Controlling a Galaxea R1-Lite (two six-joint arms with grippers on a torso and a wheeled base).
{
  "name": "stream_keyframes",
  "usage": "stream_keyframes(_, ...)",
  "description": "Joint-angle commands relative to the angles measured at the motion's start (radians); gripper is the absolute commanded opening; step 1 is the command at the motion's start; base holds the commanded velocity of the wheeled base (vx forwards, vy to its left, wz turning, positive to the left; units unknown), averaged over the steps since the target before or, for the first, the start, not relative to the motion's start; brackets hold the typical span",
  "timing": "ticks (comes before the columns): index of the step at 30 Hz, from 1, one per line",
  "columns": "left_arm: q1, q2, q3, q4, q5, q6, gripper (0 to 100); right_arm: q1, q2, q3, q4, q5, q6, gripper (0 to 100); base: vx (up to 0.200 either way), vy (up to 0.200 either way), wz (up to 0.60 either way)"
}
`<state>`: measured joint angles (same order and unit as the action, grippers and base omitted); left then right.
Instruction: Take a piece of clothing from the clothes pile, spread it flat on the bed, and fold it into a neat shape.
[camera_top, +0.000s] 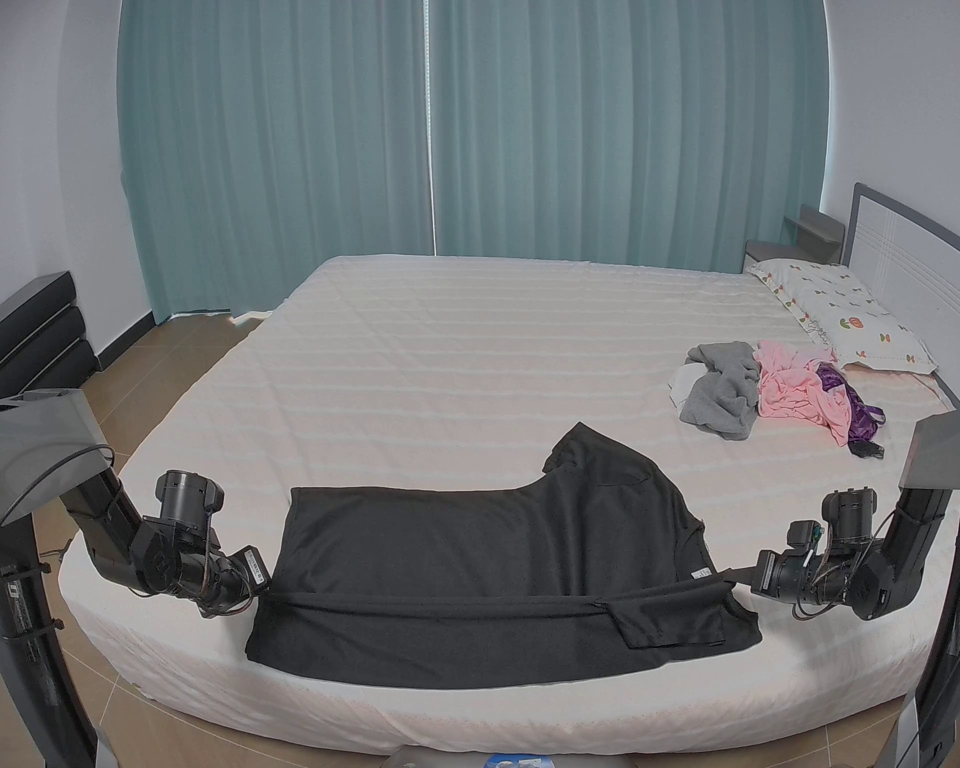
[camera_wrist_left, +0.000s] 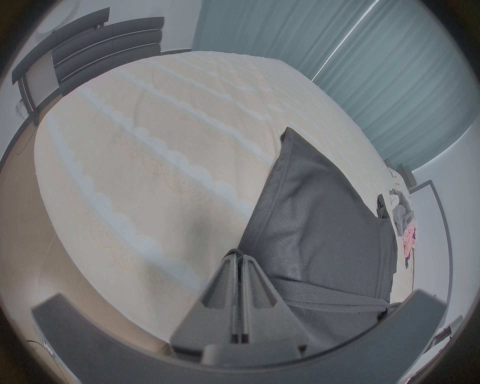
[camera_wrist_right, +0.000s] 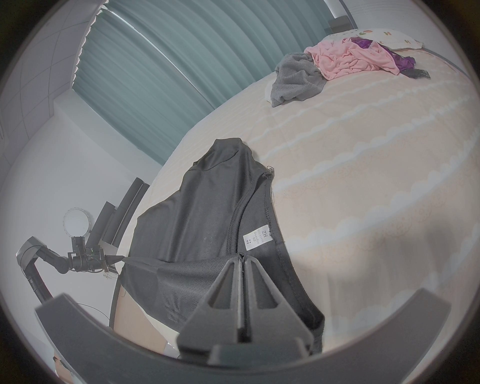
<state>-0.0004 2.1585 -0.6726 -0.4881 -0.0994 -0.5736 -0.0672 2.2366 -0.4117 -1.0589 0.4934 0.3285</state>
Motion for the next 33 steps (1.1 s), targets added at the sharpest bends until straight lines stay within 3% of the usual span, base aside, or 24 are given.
stream_keyframes(1, 0.000, 0.018, -0.005, 0.000, 0.000, -0.002, 0, 0.000, 0.021, -0.006, 0.000, 0.001, 0.000, 0, 0.000, 0.000, 0.00)
stream_keyframes(4, -0.001, 0.017, -0.007, 0.000, -0.002, -0.002, 0, 0.000, 0.024, -0.009, 0.000, 0.001, 0.000, 0, 0.000, 0.000, 0.00)
stream_keyframes(5, -0.001, 0.017, -0.007, 0.000, -0.002, -0.002, 100, 0.000, 0.024, -0.009, 0.000, 0.001, 0.000, 0, 0.000, 0.000, 0.00)
stream_keyframes(6, -0.001, 0.017, -0.007, 0.000, -0.002, -0.002, 100, 0.001, 0.026, -0.007, -0.001, 0.001, 0.000, 100, 0.000, 0.000, 0.00)
stream_keyframes(13, 0.000, -0.011, 0.010, 0.002, -0.002, -0.003, 100, 0.001, -0.011, 0.001, -0.009, 0.005, 0.024, 100, 0.000, 0.000, 0.00)
stream_keyframes(21, 0.014, -0.209, 0.097, 0.002, 0.000, -0.015, 100, 0.000, -0.187, 0.031, -0.016, 0.005, 0.185, 100, 0.000, 0.000, 0.00)
stream_keyframes(26, 0.007, -0.333, 0.143, 0.002, 0.000, -0.120, 100, 0.000, -0.255, 0.086, -0.021, 0.008, 0.219, 100, 0.000, 0.000, 0.00)
stream_keyframes(33, 0.007, -0.401, 0.177, 0.006, -0.016, -0.134, 100, 0.006, -0.265, 0.116, -0.021, 0.008, 0.218, 100, 0.000, 0.000, 0.00)
